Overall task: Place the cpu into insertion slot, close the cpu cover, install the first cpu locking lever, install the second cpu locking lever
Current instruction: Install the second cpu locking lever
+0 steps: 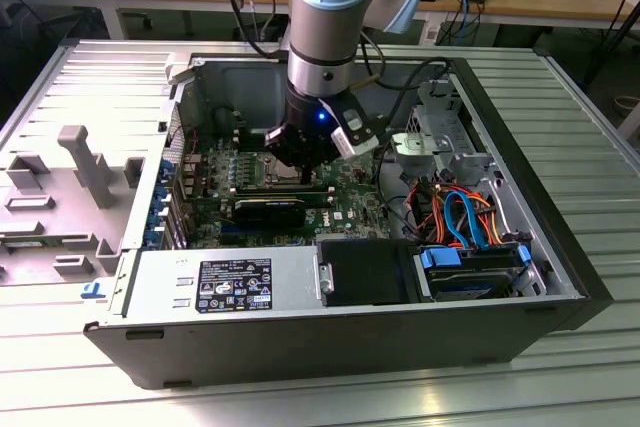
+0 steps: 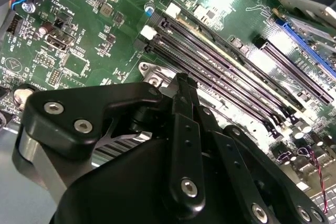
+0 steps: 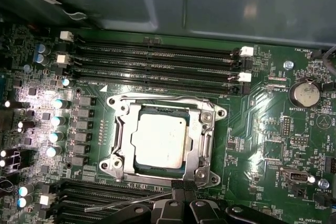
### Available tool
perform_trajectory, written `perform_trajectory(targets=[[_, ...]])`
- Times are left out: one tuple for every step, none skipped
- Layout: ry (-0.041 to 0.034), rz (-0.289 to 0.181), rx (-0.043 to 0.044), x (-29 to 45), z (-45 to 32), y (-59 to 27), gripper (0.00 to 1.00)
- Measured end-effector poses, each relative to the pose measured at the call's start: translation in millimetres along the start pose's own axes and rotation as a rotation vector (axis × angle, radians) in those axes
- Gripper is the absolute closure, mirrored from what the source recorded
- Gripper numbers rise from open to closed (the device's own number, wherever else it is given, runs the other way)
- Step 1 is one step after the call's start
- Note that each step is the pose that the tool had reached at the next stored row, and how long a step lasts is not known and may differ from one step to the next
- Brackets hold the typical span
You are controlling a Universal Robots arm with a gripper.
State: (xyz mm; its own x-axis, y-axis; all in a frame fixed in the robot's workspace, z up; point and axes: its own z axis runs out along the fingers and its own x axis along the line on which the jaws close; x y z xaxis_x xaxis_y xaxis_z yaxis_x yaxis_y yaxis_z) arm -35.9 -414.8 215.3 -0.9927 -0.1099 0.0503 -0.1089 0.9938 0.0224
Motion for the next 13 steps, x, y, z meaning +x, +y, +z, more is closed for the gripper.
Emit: perform_trajectory(targets=[[-0.0001, 0.000, -0.0002, 0.0, 0.2, -0.5, 0.89], [-0.0001, 0.000, -0.0001, 0.1, 0.3, -1.1, 0.89], [0.0001, 0.000, 0.0002, 0.2, 0.2, -2.2, 0.89], [0.0000, 0.000, 0.0000, 0.4, 0.2, -3.6, 0.89], [0.0000, 0.000, -0.0002, 0.7, 0.1, -6.6, 0.89], [0.0001, -0.002, 0.0000, 0.9, 0.0, -8.0, 0.89], [0.0001, -0.004, 0.0001, 1.0, 0.0, -8.5, 0.89], [0.0002, -0.010, 0.0003, 1.0, 0.1, -8.5, 0.89], [0.0003, -0.016, 0.0006, 1.0, 0.0, -8.5, 0.89], [0.0005, -0.017, 0.0008, 1.0, 0.0, -8.5, 0.89], [0.0004, -0.018, 0.0007, 1.2, 0.1, -8.5, 0.89], [0.0003, -0.018, 0.0000, 2.5, 0.2, -8.4, 0.89], [0.0002, -0.018, -0.0006, 4.8, 0.3, -8.1, 0.89]])
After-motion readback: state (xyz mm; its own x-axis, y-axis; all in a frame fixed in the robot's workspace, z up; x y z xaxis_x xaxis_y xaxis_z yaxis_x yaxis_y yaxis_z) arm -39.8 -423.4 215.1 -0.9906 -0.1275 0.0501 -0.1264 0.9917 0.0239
